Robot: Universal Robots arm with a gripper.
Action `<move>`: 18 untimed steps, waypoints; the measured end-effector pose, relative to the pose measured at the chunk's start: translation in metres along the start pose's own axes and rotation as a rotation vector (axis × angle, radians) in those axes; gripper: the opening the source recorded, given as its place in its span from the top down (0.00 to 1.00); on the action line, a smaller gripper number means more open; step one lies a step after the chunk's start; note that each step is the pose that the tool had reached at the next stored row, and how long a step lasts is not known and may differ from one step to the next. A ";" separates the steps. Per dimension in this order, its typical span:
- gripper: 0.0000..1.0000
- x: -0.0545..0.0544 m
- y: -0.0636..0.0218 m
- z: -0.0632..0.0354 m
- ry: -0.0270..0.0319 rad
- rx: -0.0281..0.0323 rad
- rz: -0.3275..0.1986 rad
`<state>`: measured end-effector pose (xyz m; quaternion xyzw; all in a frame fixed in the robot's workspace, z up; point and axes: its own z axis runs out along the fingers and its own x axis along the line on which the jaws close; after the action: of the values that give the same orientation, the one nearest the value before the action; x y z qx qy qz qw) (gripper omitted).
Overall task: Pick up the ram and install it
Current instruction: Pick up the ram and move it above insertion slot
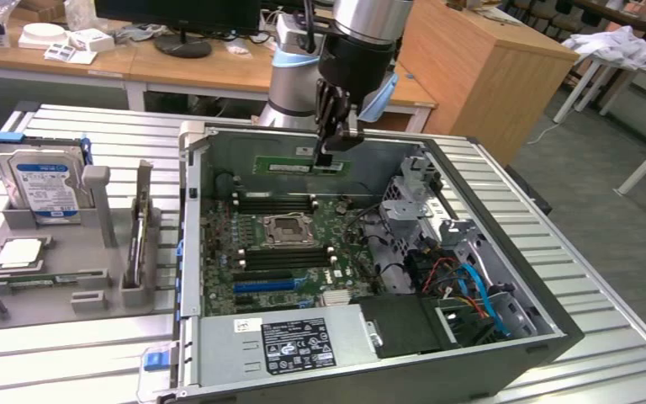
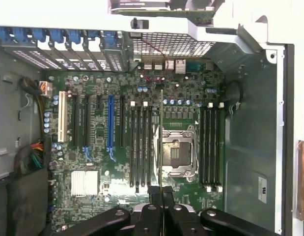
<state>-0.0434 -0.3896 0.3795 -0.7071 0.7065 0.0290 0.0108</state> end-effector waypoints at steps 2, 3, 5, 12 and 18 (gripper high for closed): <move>0.88 0.000 0.0000 -0.0001 0.0001 -0.0001 0.000; 0.88 0.000 0.0000 0.0000 0.0001 -0.0001 0.000; 0.88 0.000 0.0000 -0.0001 0.0002 -0.0001 0.000; 0.88 0.000 0.0000 -0.0001 0.0002 -0.0001 0.000; 0.88 0.000 -0.0001 0.0006 0.0002 -0.0001 0.000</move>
<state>-0.0433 -0.3896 0.3789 -0.7071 0.7065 0.0290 0.0107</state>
